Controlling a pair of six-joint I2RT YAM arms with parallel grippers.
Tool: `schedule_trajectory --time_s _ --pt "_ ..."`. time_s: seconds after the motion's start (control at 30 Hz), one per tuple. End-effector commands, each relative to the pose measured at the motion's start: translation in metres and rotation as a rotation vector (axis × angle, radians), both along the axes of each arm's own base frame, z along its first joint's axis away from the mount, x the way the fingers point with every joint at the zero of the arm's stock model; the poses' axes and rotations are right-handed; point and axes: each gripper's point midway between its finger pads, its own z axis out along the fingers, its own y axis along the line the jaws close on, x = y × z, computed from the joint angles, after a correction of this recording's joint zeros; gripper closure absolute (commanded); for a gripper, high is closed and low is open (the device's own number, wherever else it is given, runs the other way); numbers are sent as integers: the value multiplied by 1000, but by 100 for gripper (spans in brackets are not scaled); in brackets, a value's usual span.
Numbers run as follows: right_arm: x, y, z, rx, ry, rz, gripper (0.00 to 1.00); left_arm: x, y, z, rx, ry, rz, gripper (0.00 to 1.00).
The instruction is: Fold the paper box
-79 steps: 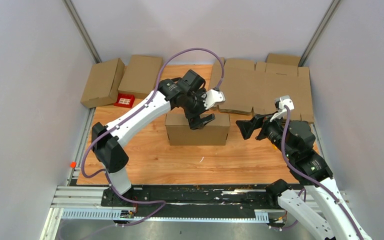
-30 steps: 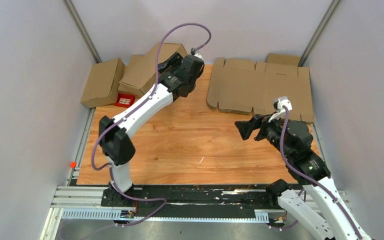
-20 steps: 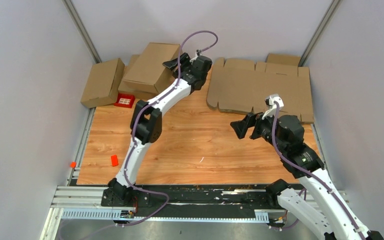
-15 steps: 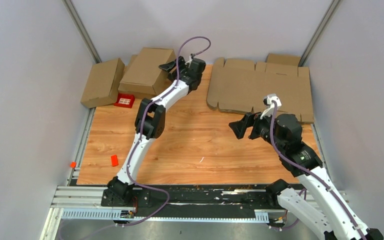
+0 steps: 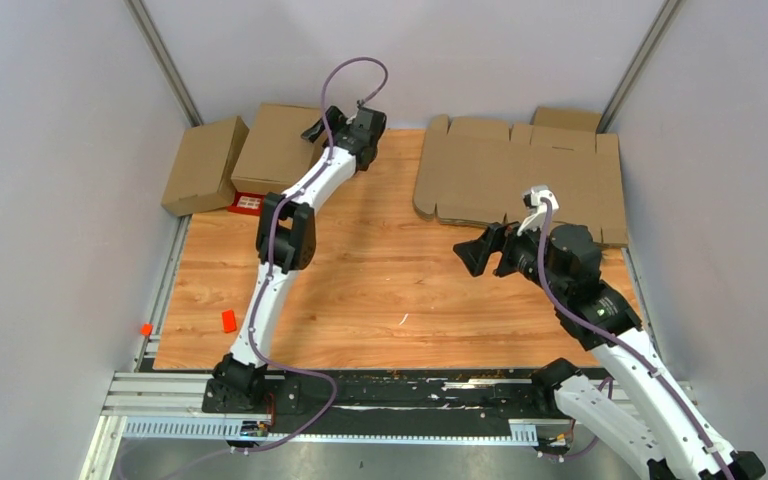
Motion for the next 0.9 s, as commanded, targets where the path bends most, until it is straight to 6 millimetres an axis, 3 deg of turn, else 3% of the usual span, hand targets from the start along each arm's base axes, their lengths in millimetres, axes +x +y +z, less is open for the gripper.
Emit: schedule_trajectory --time_s 0.0,0.2,0.37,0.6,0.7,0.87 --pt "-3 6 17 46 -33 29 13 -15 -43 45 -384 -40 -137 0" --pt "-11 1 24 56 -51 24 13 -21 -38 35 -568 11 -123 0" --pt "-11 0 18 49 -40 21 13 -35 -59 58 -754 -43 -184 0" --pt "11 1 3 46 16 -50 9 -104 -84 119 -922 -170 -323 0" --pt "29 -6 -4 61 30 -155 7 -145 -76 123 -995 -210 -339 0" --pt "47 -2 -27 50 79 -198 5 -214 -47 112 -1142 -350 -344 0"
